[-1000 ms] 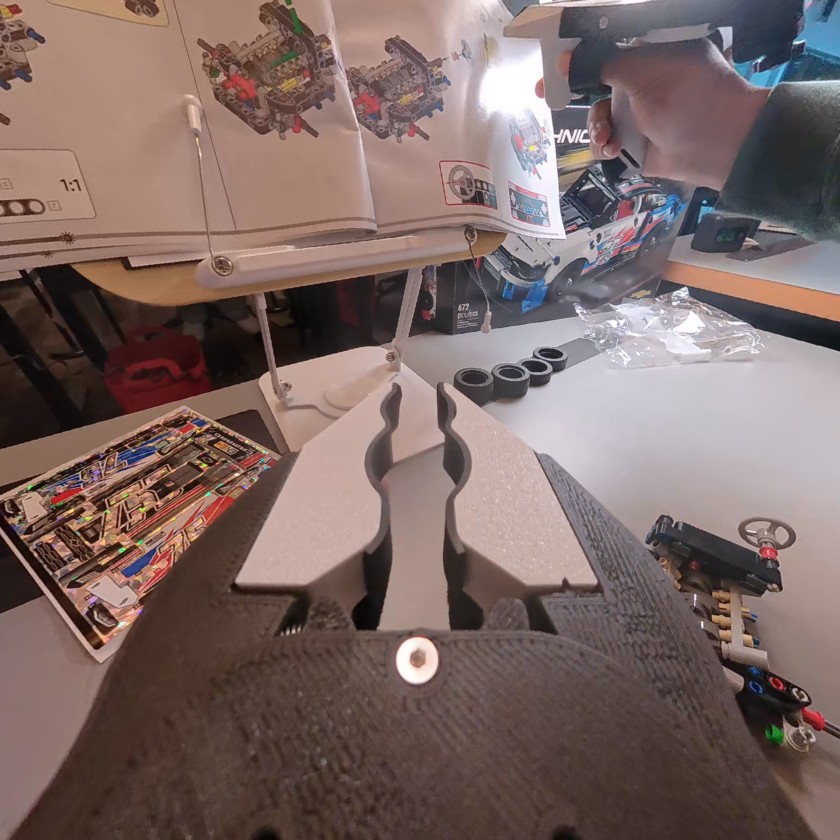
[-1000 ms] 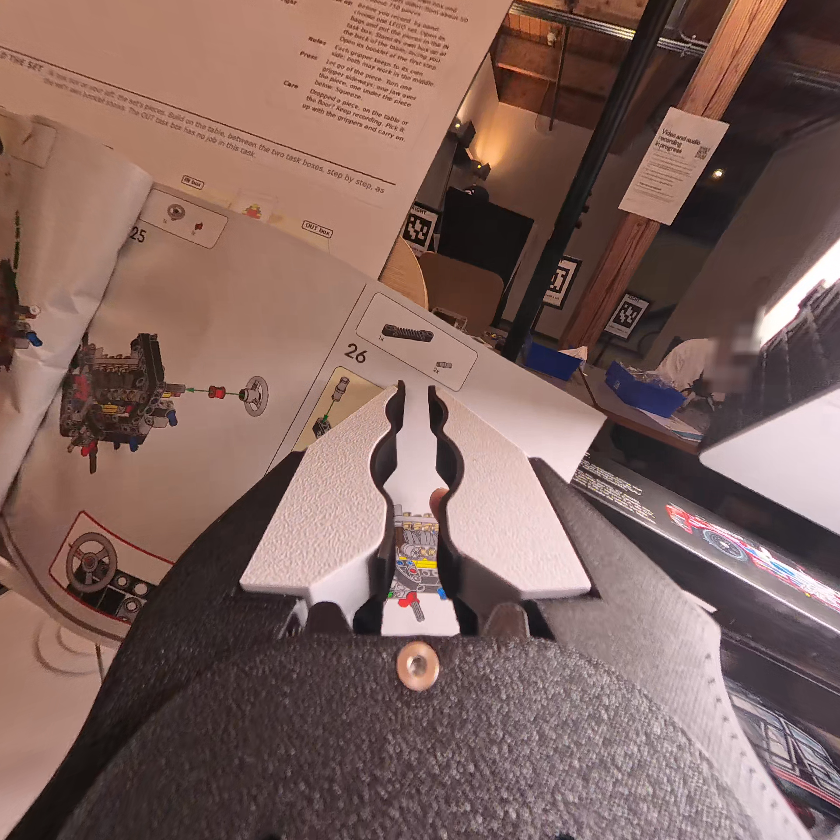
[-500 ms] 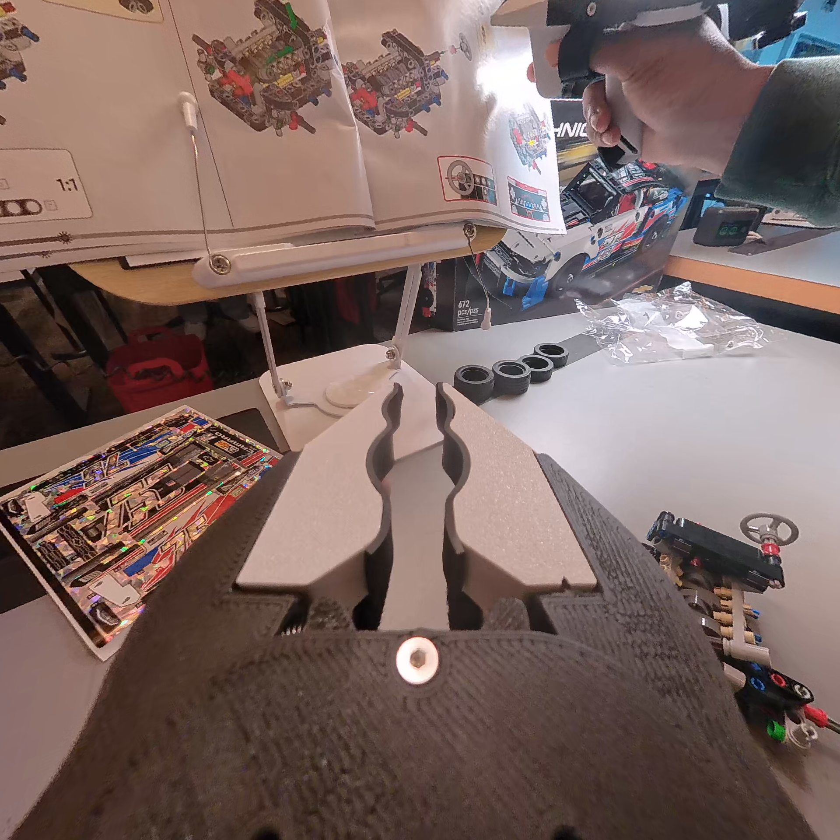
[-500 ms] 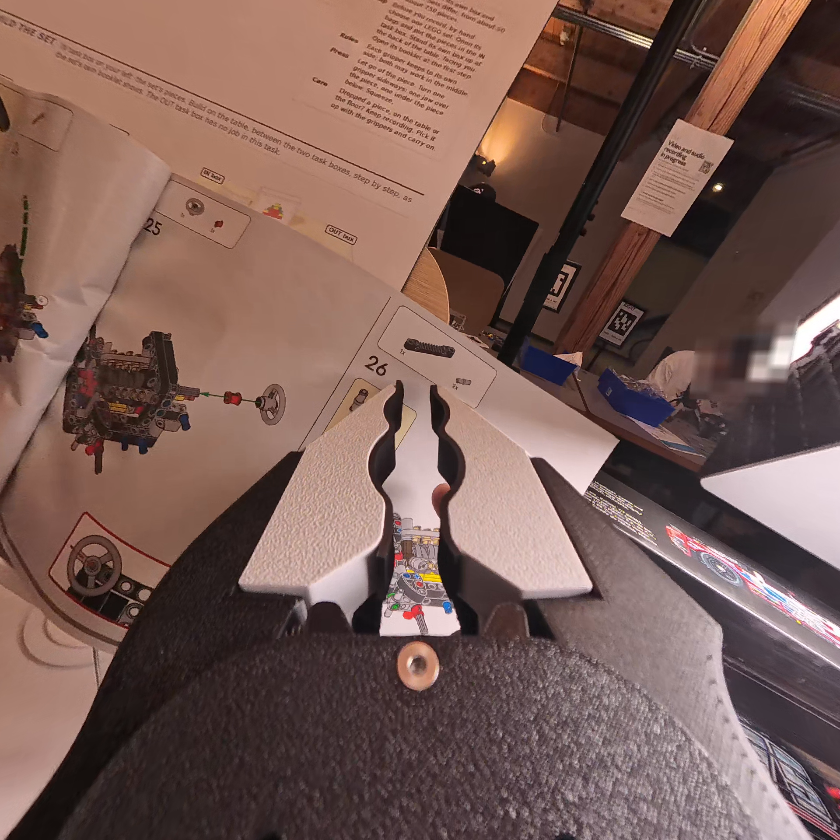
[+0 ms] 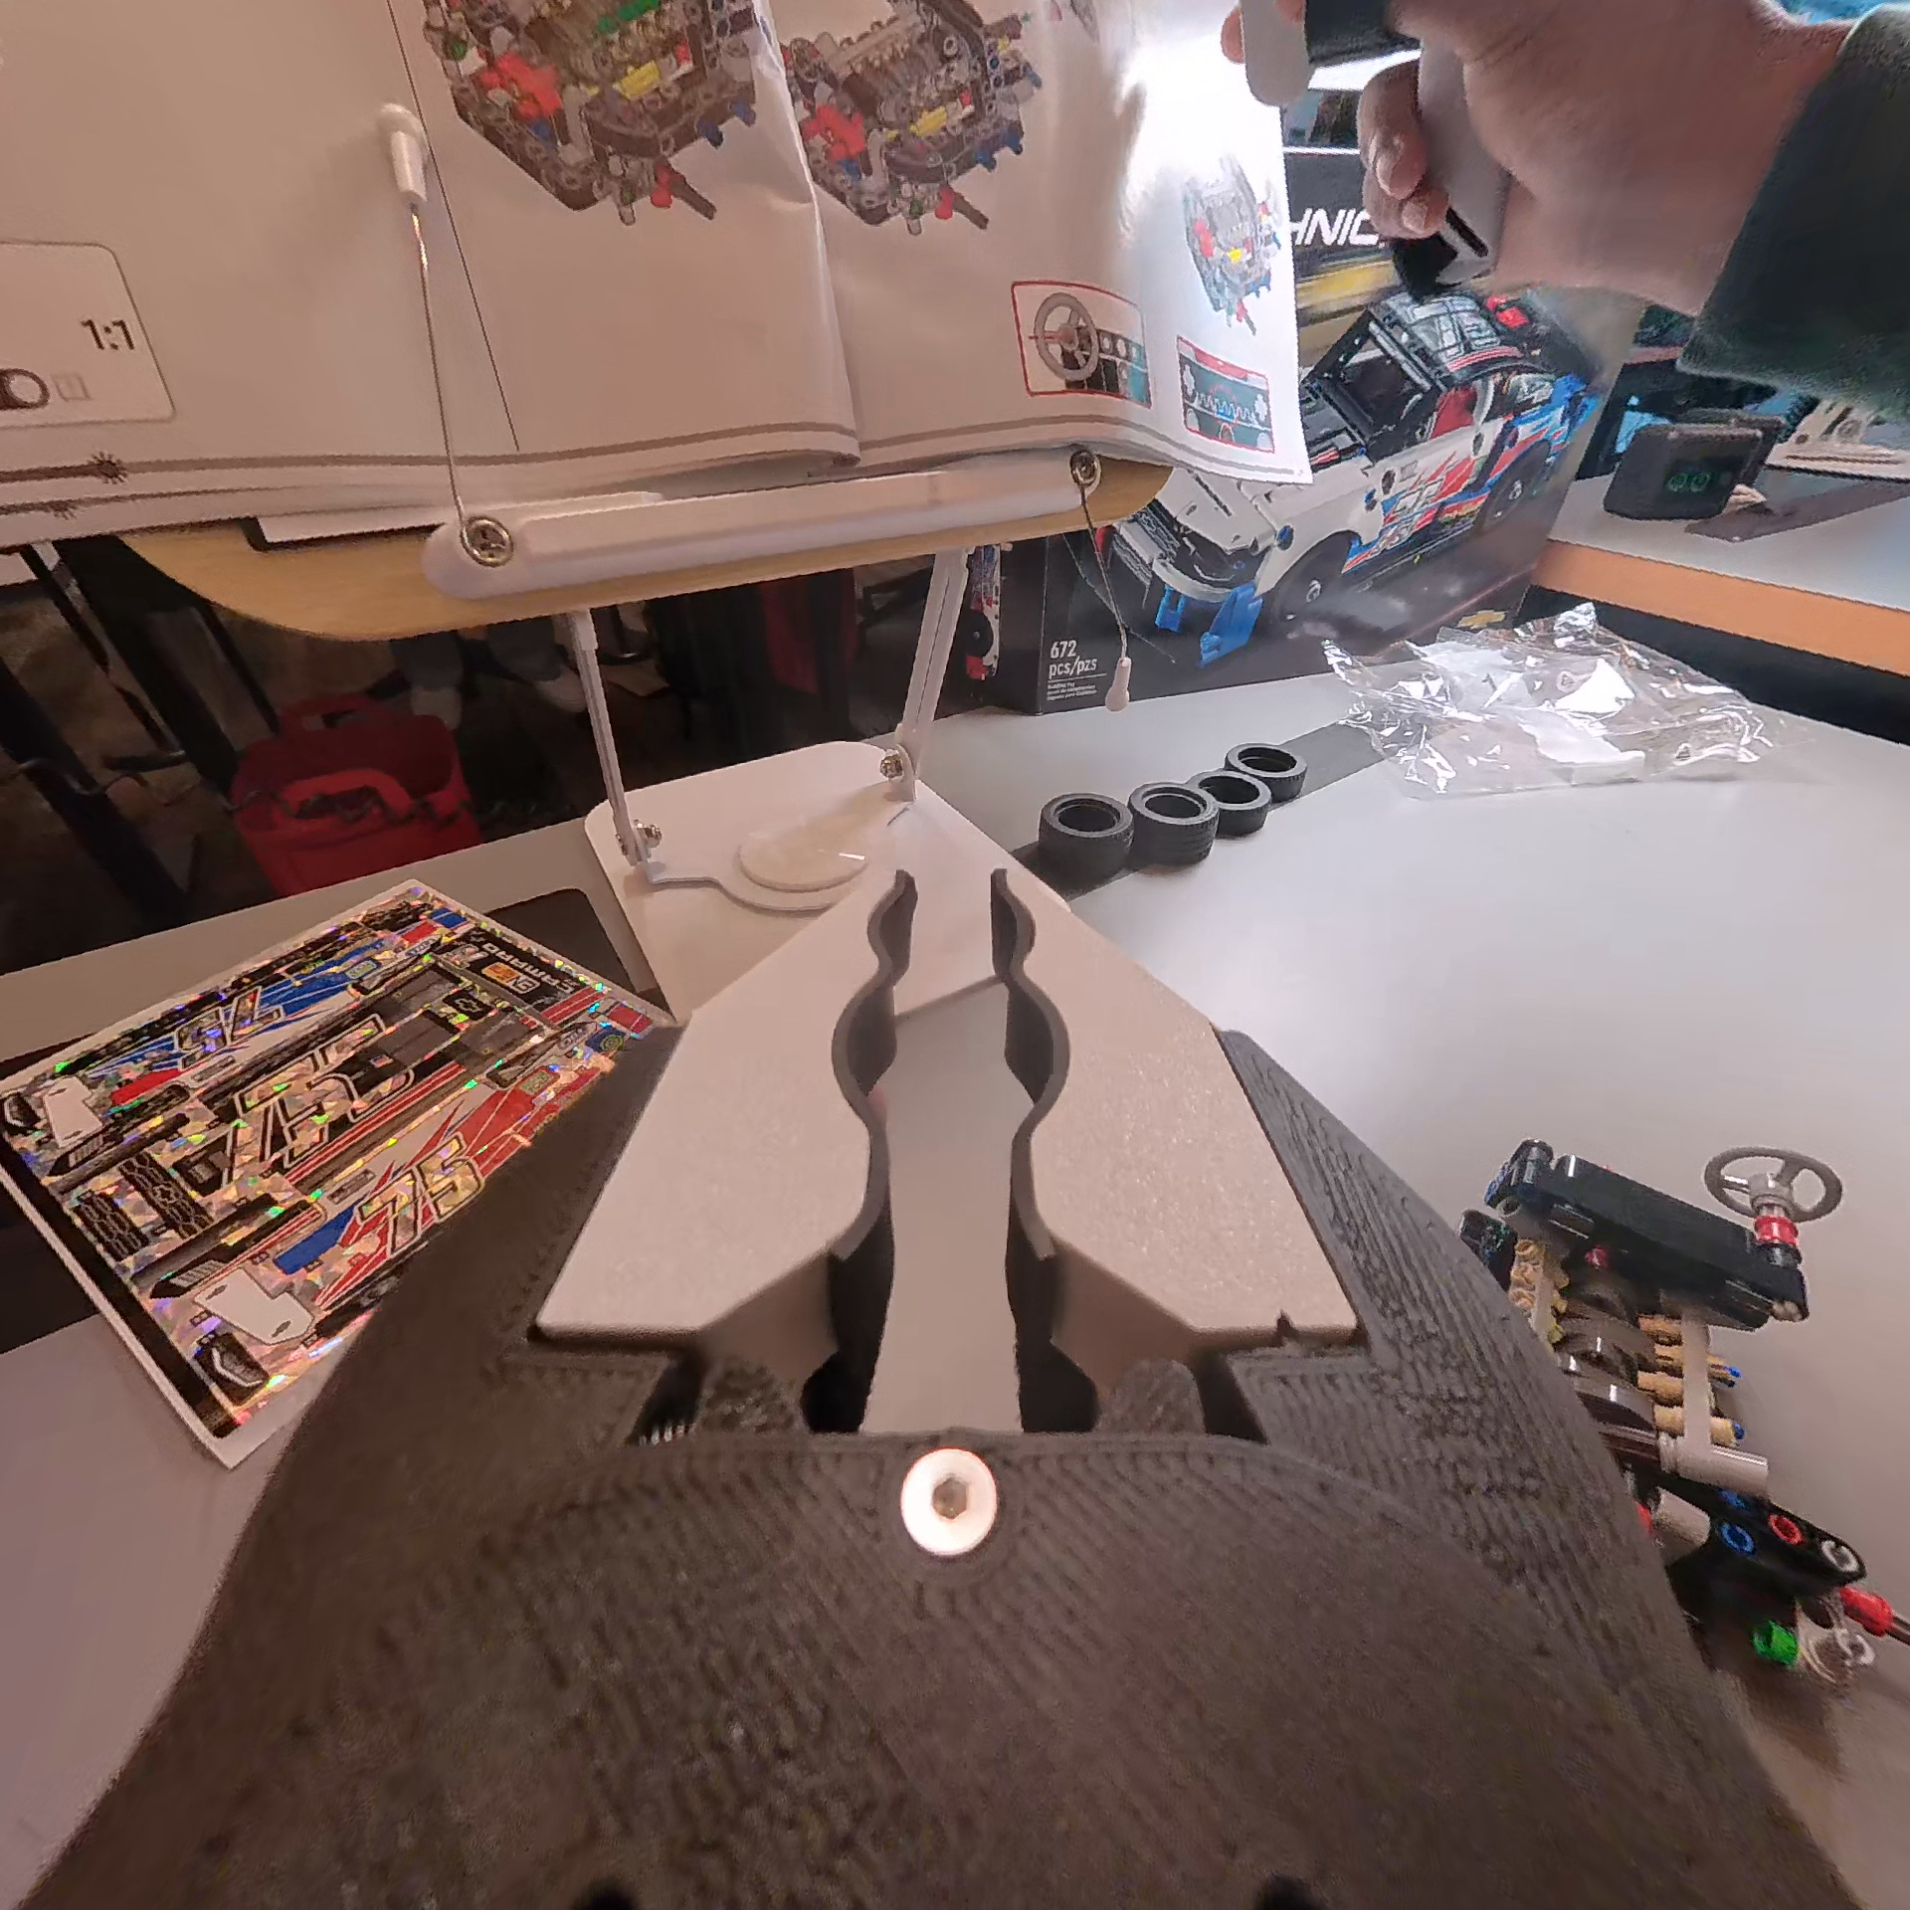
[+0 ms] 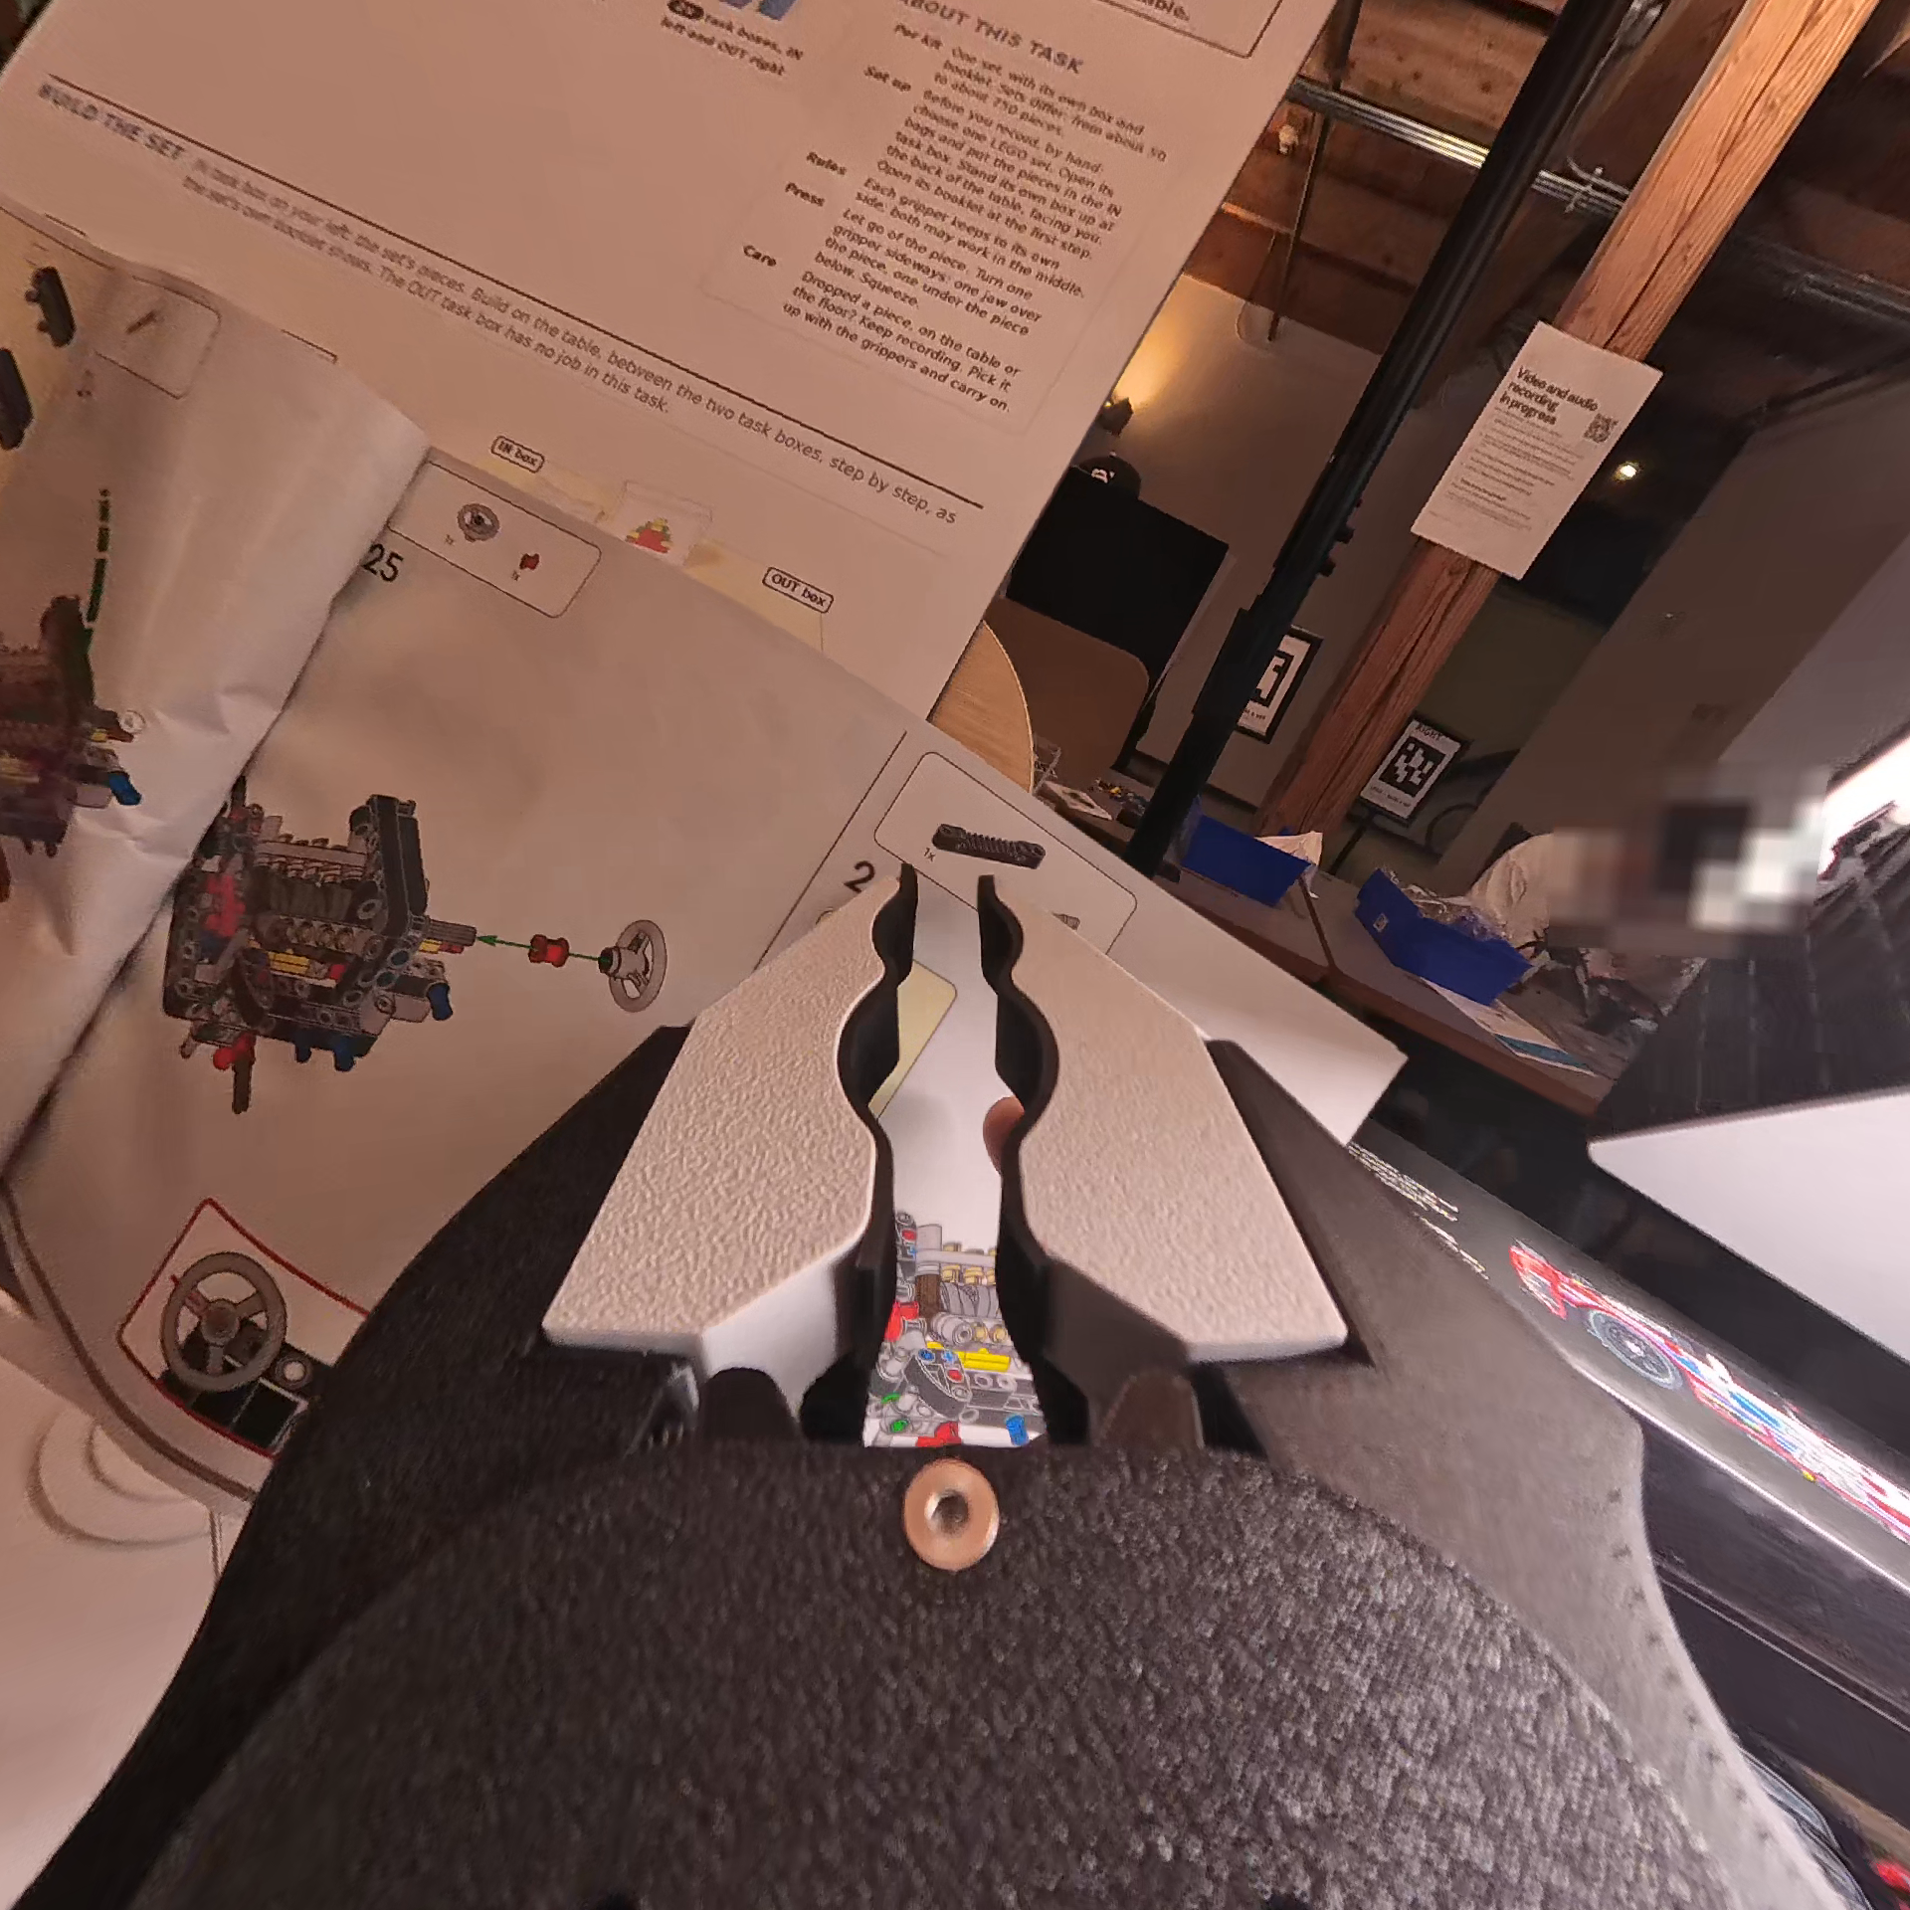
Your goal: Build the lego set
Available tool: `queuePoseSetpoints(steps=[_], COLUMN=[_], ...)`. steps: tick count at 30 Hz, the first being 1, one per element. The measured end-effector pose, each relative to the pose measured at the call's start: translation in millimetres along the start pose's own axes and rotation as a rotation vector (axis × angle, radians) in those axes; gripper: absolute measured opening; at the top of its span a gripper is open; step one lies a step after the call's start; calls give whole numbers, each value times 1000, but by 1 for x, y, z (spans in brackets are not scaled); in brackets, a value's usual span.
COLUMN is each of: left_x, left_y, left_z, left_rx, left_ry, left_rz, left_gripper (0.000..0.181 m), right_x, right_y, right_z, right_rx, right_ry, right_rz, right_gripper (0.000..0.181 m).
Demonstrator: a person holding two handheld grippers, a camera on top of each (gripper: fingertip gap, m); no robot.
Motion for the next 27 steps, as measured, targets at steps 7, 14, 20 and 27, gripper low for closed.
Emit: queuePoseSetpoints(steps=[7, 14, 20, 27], left_x=[-1, -7, -35, -42], left_y=[1, 6, 50, 86], left_z=[-2, -7, -43, -80], left_rx=[-13, -46, -173, -101], left_ry=[-17, -36, -64, 322], left_rz=[2, 17, 50, 141], left_gripper=[14, 16, 14, 13], right_x=[15, 28, 64, 145], right_y=[-11, 3, 64, 135], right_z=[2, -30, -137, -259], right_rx=[45, -31, -322, -507], right_ry=[58, 12, -104, 92], right_rz=[88, 106, 239, 190], right_gripper=[8, 10, 11, 11])
Point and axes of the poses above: each gripper's, where its closed fingertips meet, z out along the fingers, x out of its underside, y = z × x across the jaws, the point moved 10 cm from there along -z, back along the fingers, and after that the axes turned 13 degrees about y, right-handed, at the moved point
